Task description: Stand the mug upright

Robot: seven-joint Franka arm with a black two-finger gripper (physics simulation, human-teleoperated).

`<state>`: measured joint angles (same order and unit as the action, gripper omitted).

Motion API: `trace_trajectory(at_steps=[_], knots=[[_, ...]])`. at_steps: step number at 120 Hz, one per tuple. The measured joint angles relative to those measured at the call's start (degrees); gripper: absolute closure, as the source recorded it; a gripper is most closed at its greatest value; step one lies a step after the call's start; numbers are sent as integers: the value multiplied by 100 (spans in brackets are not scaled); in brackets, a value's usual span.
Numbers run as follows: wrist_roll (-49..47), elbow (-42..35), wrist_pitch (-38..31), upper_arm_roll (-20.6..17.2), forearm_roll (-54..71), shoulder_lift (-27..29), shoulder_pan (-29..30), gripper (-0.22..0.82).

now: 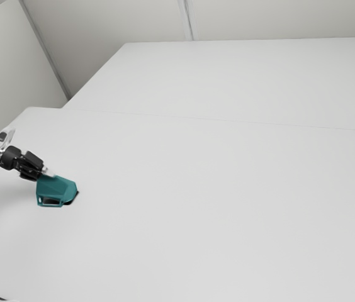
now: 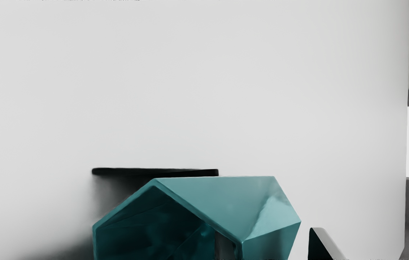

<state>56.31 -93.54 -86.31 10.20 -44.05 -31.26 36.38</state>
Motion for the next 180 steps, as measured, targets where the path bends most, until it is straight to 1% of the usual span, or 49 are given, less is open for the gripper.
trace_trajectory(at_steps=[6, 13, 30, 60, 76, 88, 98, 106, 120, 128, 138, 148, 163, 180], knots=[[44, 0, 52, -3, -27, 9, 0, 57], [90, -1, 133, -5, -59, 30, -3, 63], [186, -8, 362, -2, -149, 60, -5, 72], [298, -56, 596, 0, -202, 207, -16, 77], [304, -281, 666, 6, -169, 694, -121, 78], [212, -415, 553, 23, 125, 1190, -608, 78], [55, -434, 199, 25, 658, 1580, -1191, 79], [-122, -470, -172, 25, 1113, 1770, -1625, 79], [-493, -1033, -1098, -5, 1907, 2260, -2191, 79], [-778, -1358, -1671, -235, 2480, 2508, -2331, 79], [-1187, -1558, -2254, -445, 3150, 2602, -2519, 79], [-1569, -1928, -2783, -498, 3516, 2734, -2655, 79], [-2059, -2453, -3537, -596, 3762, 2835, -2709, 79], [-2530, -2778, -4086, -632, 3890, 2880, -2796, 79]])
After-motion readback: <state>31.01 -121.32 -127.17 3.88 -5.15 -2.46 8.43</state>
